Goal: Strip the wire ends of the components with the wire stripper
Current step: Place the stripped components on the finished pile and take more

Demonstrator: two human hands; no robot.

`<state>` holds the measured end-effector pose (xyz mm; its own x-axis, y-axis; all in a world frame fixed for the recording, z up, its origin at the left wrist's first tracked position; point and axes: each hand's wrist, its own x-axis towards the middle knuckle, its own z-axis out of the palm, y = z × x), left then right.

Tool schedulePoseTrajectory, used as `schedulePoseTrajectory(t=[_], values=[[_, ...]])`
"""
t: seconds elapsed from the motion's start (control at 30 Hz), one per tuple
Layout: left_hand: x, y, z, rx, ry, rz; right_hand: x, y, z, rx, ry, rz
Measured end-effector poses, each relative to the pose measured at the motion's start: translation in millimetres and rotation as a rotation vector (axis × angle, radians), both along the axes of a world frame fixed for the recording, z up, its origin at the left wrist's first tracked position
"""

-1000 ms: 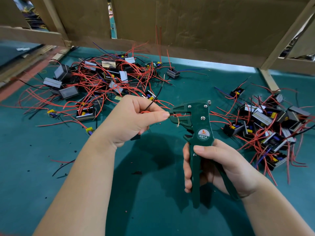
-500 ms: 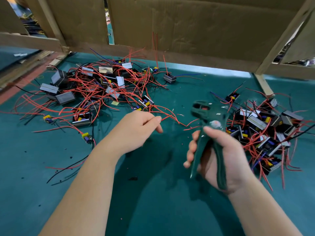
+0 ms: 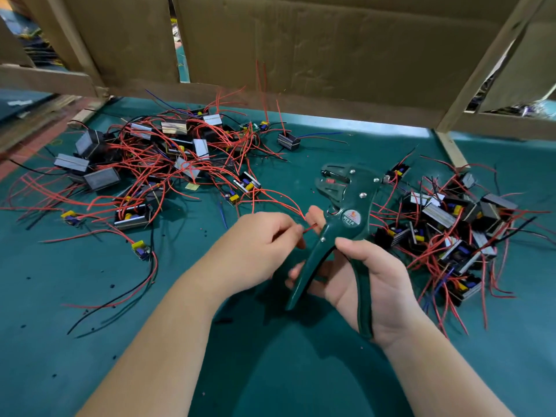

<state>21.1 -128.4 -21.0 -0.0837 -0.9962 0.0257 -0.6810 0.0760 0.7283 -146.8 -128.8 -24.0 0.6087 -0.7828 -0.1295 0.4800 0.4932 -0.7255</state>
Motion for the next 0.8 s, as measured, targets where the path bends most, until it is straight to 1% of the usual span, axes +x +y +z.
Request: schedulePoseTrajectory(t=[0.13, 0.27, 0.33, 0.37, 0.43, 0.5, 0.63, 0.73, 0.8], values=[[0, 2, 3, 0.0, -0.109, -0.064, -4, -5, 1, 0.044, 0.073, -0.061], [16, 2, 5, 0.092, -0.154, -0.068, -13, -12, 5, 0.039, 0.063, -0.217], [26, 1, 4, 0.114, -0.102, 0.004, -22, -17, 8, 0.028, 0.034, -0.298], [29, 0, 2, 0.109, -0.02, 0.045, -27, -19, 9, 0.029, 0.016, -0.316], [28, -2, 2, 0.092, 0.177, 0.093, -31, -20, 10, 0.034, 0.001, -0.294], [23, -1, 3, 0.094, 0.26, 0.068, -28, -17, 8, 0.025, 0.007, -0.24], [15, -1, 0, 0.13, 0.245, 0.014, -20, -12, 3, 0.008, 0.026, -0.157], [10, -3, -3, 0.107, 0.198, 0.008, -18, -8, 2, -0.047, 0.015, -0.044], [7, -4, -4, 0.095, 0.193, 0.017, -15, -5, 3, -0.085, 0.018, -0.025]])
